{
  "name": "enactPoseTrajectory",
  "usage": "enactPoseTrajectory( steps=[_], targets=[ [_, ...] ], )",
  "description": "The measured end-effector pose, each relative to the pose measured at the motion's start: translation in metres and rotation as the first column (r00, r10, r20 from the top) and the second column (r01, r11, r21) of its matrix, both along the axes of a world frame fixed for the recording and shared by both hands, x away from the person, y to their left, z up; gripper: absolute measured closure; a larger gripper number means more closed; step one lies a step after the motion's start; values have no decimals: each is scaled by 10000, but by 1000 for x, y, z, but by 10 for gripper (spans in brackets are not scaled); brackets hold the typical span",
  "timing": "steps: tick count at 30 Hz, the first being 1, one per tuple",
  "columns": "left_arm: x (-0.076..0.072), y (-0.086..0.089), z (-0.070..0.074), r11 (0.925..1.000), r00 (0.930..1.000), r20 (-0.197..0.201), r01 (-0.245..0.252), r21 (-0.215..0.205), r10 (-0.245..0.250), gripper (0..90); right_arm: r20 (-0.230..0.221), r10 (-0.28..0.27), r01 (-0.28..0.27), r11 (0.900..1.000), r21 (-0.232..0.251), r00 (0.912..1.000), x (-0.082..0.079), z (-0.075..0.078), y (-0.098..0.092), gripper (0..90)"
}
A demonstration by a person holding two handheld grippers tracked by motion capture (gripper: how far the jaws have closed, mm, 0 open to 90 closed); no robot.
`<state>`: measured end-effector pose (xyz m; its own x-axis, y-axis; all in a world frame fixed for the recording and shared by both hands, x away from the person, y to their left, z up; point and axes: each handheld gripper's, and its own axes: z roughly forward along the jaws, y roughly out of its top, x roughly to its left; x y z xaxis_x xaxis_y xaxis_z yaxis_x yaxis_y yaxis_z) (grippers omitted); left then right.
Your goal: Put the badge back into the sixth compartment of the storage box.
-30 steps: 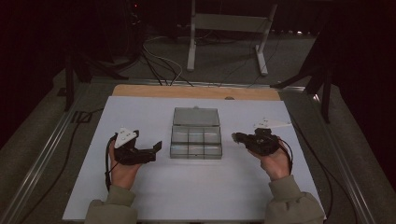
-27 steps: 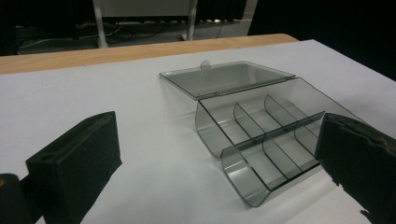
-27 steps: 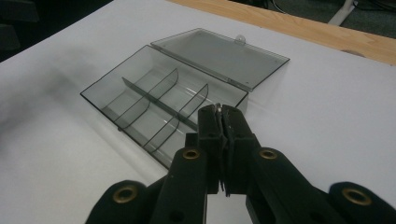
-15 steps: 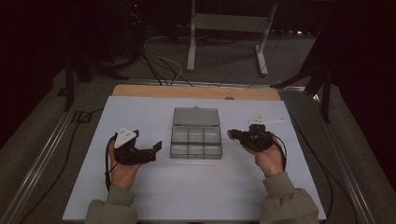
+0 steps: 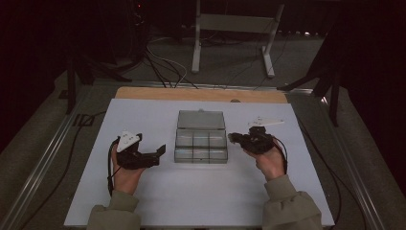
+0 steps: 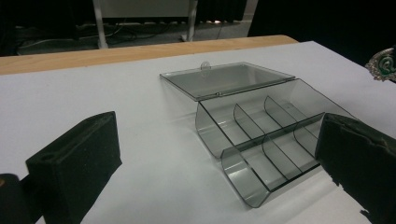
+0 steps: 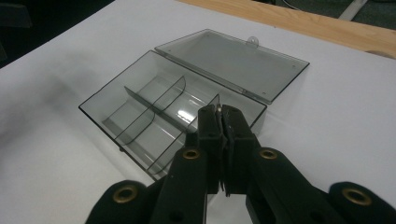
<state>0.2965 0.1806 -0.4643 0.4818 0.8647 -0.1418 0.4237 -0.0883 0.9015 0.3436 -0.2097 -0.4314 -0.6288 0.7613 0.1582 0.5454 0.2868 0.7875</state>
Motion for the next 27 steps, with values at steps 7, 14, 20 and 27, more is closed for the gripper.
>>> enactPoseTrajectory(
  steps=[7,14,20,27],
  targets=[
    [0,0,0,10000,10000,-7,-3,-7,3,6,-108,79,-79,10000,0,9999,2,-4,5,885],
    [0,0,0,10000,10000,4,-7,-18,7,6,-221,150,-152,9999,-75,9996,4,-8,11,885],
    [0,0,0,10000,10000,4,-3,-38,3,6,-358,289,-298,9992,-249,9989,6,-14,19,885],
    [0,0,0,10000,10000,6,3,-38,-3,6,-474,382,-397,9987,-315,9981,7,-19,25,885]
  ],
)
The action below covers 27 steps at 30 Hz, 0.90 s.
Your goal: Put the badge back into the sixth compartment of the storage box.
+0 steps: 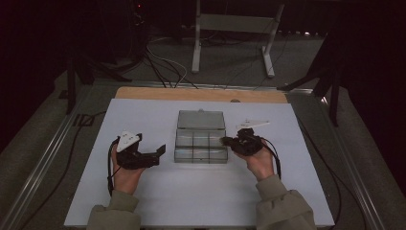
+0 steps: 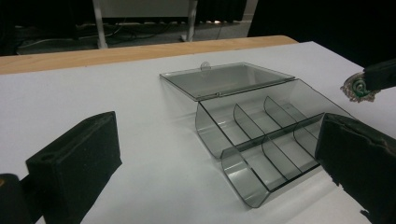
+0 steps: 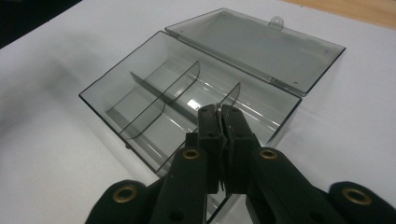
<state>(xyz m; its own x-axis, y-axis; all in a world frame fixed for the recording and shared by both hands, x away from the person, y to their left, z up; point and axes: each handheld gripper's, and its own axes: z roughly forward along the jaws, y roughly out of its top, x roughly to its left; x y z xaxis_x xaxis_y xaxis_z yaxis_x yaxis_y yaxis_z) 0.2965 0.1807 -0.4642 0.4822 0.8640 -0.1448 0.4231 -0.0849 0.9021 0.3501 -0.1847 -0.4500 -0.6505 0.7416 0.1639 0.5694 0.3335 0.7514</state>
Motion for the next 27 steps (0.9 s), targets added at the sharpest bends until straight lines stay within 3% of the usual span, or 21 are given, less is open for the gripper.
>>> enactPoseTrajectory(
  steps=[20,27],
  targets=[
    [0,1,0,10000,10000,-8,-3,4,3,6,-483,257,-269,9993,-255,9985,3,-16,15,885],
    [0,1,0,10000,10000,7,-6,-2,6,6,-835,425,-467,9977,-486,9956,3,-27,22,885]
  ],
)
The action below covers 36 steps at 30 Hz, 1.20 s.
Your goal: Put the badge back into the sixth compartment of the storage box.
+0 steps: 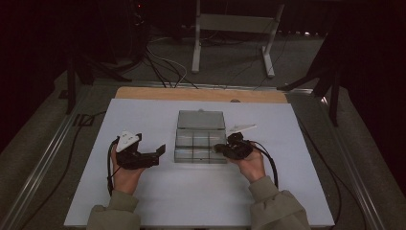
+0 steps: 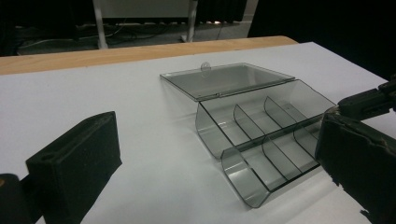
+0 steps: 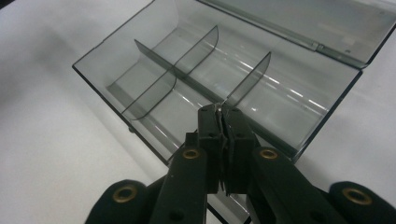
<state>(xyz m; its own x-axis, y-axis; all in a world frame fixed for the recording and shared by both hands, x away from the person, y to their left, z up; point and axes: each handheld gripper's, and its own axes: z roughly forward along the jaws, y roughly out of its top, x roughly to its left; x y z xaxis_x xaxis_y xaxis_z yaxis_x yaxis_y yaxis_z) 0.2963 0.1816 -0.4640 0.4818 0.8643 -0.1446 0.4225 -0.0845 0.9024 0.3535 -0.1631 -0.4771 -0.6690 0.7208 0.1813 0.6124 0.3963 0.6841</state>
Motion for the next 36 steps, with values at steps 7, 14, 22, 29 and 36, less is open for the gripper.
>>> enactPoseTrajectory(
  steps=[7,14,22,29,36],
  targets=[
    [0,0,0,10000,10000,7,-7,-2,7,6,-245,42,-46,9998,-172,9997,0,-8,4,884],
    [0,1,0,10000,10000,12,-17,-7,17,6,-346,79,-92,9993,-363,9994,0,-12,7,884],
    [0,0,0,10000,10000,0,-9,4,9,6,-573,105,-134,9986,-505,9983,1,-17,9,883],
    [0,0,0,10000,10000,-7,-10,8,10,6,-723,111,-148,9986,-516,9973,2,-21,10,883],
    [0,0,0,10000,10000,-8,-16,12,16,6,-758,73,-112,9986,-511,9971,3,-20,9,878]
  ],
)
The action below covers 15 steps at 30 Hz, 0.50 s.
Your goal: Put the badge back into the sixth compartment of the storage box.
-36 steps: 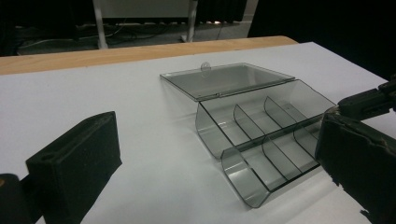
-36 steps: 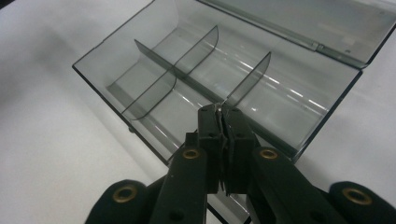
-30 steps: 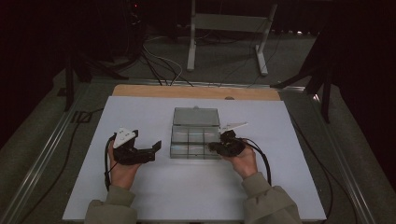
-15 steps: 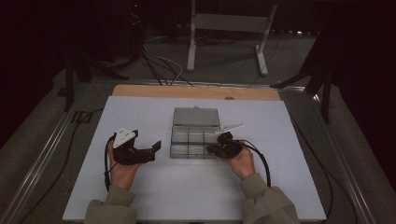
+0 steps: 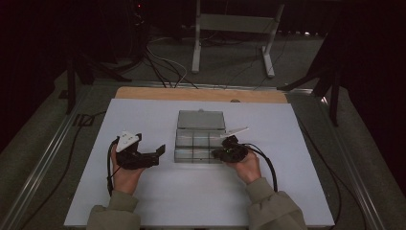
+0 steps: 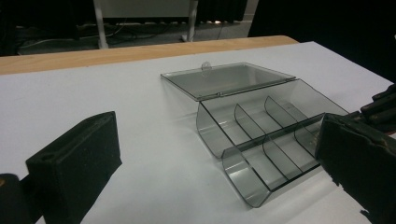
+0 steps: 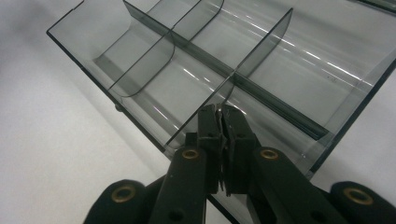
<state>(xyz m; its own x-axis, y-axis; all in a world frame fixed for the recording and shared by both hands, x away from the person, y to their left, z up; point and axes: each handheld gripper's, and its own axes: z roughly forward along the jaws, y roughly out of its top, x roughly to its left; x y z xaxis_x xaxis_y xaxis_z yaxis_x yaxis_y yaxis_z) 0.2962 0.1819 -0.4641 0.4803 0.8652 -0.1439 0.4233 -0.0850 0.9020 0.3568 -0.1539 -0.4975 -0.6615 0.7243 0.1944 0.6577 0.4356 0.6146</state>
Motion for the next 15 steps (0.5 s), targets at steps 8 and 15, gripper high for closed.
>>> enactPoseTrajectory(
  steps=[8,15],
  targets=[
    [0,0,0,10000,10000,-12,8,29,-8,6,-22,-53,53,10000,2,10000,1,0,-1,875],
    [0,0,0,10000,10000,-20,12,37,-12,6,-4,-136,136,9999,-68,9999,2,0,-2,856]
  ],
)
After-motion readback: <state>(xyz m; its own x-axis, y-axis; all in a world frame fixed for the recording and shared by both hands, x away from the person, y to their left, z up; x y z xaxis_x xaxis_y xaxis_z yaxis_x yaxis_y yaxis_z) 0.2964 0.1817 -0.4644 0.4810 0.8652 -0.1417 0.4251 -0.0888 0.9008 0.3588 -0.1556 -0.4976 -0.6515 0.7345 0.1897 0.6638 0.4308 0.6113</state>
